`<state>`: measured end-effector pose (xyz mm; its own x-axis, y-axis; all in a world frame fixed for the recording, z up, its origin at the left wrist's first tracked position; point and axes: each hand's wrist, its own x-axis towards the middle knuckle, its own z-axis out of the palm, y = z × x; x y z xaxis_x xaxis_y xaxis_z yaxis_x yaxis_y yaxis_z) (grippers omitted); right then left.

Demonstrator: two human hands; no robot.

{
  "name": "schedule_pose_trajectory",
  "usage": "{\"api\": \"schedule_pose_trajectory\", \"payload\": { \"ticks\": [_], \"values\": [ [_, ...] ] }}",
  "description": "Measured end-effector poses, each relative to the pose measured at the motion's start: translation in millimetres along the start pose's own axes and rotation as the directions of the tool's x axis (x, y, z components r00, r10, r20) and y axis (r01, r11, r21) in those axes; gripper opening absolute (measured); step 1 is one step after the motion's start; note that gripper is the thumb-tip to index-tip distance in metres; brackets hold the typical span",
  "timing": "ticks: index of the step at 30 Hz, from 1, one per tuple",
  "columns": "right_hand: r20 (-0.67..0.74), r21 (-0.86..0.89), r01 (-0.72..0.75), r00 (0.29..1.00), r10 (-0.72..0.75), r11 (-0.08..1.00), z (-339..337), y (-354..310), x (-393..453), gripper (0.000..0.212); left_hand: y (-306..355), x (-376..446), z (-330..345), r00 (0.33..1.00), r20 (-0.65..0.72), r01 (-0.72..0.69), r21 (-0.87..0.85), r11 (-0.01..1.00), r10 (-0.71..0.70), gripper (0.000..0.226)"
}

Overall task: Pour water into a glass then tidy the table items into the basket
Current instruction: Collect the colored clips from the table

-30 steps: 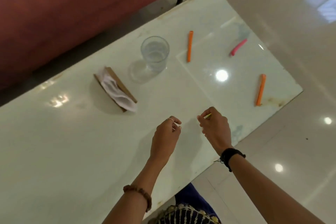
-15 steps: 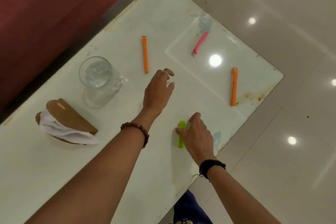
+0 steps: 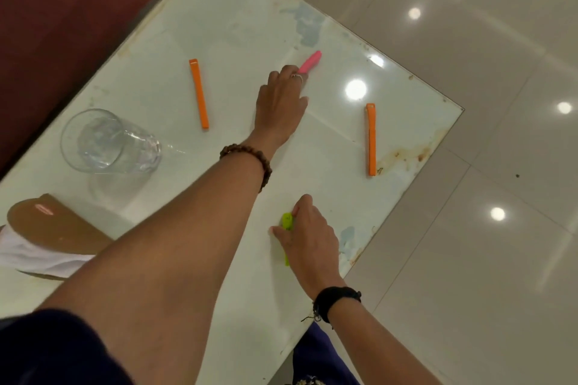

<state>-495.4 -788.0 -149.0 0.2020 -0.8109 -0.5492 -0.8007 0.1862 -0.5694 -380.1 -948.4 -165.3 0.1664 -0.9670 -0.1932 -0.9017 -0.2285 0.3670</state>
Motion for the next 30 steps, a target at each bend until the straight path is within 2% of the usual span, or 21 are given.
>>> {"api": "schedule_pose_trajectory", "payload": {
  "ticks": [3,6,10,13,16,18,20,22,25,27,30],
  "values": [
    [0.006,-0.010,-0.010,1.000,0.010,1.000,-0.3,-0.9,0.8,0.030,-4.7,-34.9,2.7,0.995,-0.089,0.027,-0.215,0.976,-0.047,0.033],
    [0.025,-0.019,-0.003,1.000,0.004,1.000,-2.2,-0.5,2.5,0.027,-16.5,-91.3,2.0,0.978,-0.157,0.060,-0.414,0.908,-0.136,0.031],
    [0.085,0.204,-0.062,0.995,0.045,0.977,-0.9,-7.7,-2.3,0.025,-48.1,-186.9,-1.2,0.918,-0.159,0.213,-0.574,0.790,-0.363,0.021],
    [0.156,0.279,-0.038,0.988,-0.006,0.960,10.9,-25.5,-18.5,0.026,-69.1,-261.6,-10.8,0.786,-0.111,0.346,-0.736,0.582,-0.608,0.022],
    [0.235,0.336,0.014,0.967,-0.099,0.942,32.9,-51.9,-42.6,0.026,-91.7,-325.4,-19.4,0.610,0.031,0.430,-0.853,0.298,-0.792,0.025],
    [0.277,0.361,0.054,0.947,-0.162,0.931,55.7,-74.7,-64.2,0.026,-108.2,-364.7,-27.9,0.513,0.128,0.397,-0.912,0.103,-0.849,0.025],
    [0.316,0.364,0.102,0.921,-0.226,0.926,82.1,-98.5,-88.4,0.026,-123.2,-397.7,-39.1,0.449,0.169,0.319,-0.947,-0.019,-0.877,0.025],
    [0.363,0.354,0.157,0.885,-0.291,0.922,116.7,-125.5,-119.3,0.026,-141.1,-435.1,-52.3,0.396,0.164,0.236,-0.969,-0.072,-0.903,0.024],
    [0.428,0.343,0.254,0.815,-0.391,0.904,171.3,-165.0,-173.2,0.027,-170.3,-493.3,-72.5,0.318,0.130,0.139,-0.986,-0.089,-0.939,0.021],
    [0.473,0.337,0.322,0.755,-0.455,0.885,215.4,-191.2,-218.2,0.027,-194.4,-543.1,-84.5,0.232,0.110,0.083,-0.992,-0.093,-0.966,0.021],
    [0.551,0.343,0.367,0.666,-0.502,0.864,282.1,-222.6,-289.0,0.026,-231.8,-625.2,-101.4,0.070,0.070,0.048,-0.997,-0.066,-0.995,0.018]
  ]
}}
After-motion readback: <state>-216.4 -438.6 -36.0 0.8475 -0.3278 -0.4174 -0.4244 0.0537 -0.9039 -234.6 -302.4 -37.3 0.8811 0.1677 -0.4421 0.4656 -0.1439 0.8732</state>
